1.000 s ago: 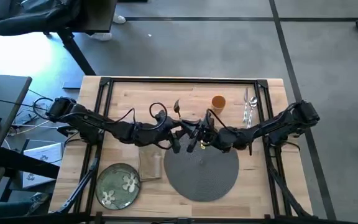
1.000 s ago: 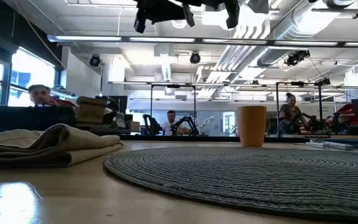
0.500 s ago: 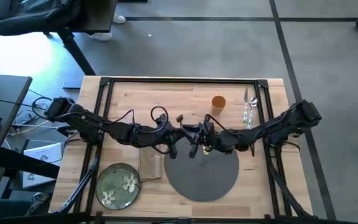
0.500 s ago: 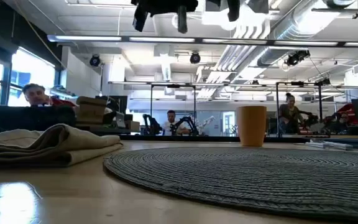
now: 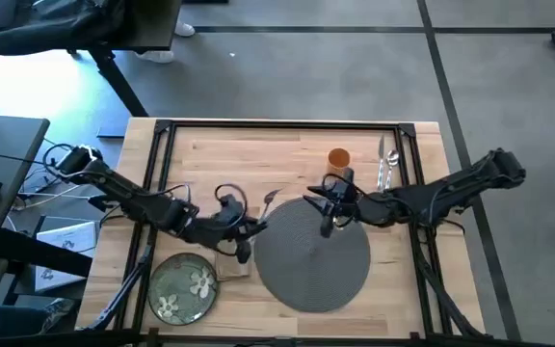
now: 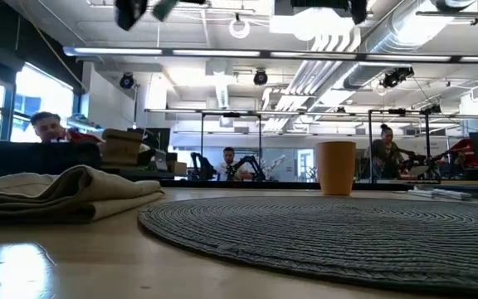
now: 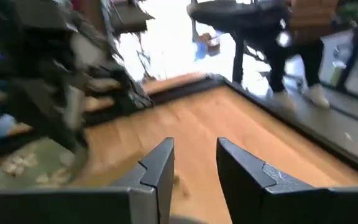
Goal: Set table place
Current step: Put the fork on the brown napkin
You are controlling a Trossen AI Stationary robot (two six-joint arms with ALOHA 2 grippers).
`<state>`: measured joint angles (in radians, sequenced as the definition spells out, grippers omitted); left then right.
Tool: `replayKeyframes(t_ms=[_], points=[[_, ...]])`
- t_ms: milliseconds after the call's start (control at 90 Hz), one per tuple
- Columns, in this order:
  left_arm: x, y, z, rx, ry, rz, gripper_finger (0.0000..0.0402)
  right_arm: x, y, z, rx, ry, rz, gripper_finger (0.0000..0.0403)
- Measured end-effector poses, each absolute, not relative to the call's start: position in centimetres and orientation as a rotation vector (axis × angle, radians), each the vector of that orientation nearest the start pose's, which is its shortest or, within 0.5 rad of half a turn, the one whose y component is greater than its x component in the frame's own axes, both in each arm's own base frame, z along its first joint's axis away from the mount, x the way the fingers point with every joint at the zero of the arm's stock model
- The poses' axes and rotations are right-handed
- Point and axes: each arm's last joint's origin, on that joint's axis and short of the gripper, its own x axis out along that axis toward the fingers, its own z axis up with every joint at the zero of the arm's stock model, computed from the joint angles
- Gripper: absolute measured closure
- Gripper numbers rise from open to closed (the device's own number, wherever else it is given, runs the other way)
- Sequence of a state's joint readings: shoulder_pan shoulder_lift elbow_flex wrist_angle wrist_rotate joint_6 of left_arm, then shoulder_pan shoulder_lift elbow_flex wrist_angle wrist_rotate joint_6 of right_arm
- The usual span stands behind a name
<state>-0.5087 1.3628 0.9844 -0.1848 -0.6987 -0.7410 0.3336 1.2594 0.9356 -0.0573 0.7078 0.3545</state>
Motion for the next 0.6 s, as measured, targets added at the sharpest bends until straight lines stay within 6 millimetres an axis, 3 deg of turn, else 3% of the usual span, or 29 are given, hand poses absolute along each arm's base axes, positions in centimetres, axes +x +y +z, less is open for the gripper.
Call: replayKeyframes(t_ms=[322, 600], points=[[22.3, -16.5, 26.0, -0.663, 0.333, 0.495, 0.0397, 25.3, 7.9, 28.8, 0.166, 0.340, -0.518, 0.0304], [22.1, -17.3, 20.3, -0.896, 0.410, 0.589, 0.0397, 25.3, 8.0, 28.8, 0.168, 0.338, -0.522, 0.0304]])
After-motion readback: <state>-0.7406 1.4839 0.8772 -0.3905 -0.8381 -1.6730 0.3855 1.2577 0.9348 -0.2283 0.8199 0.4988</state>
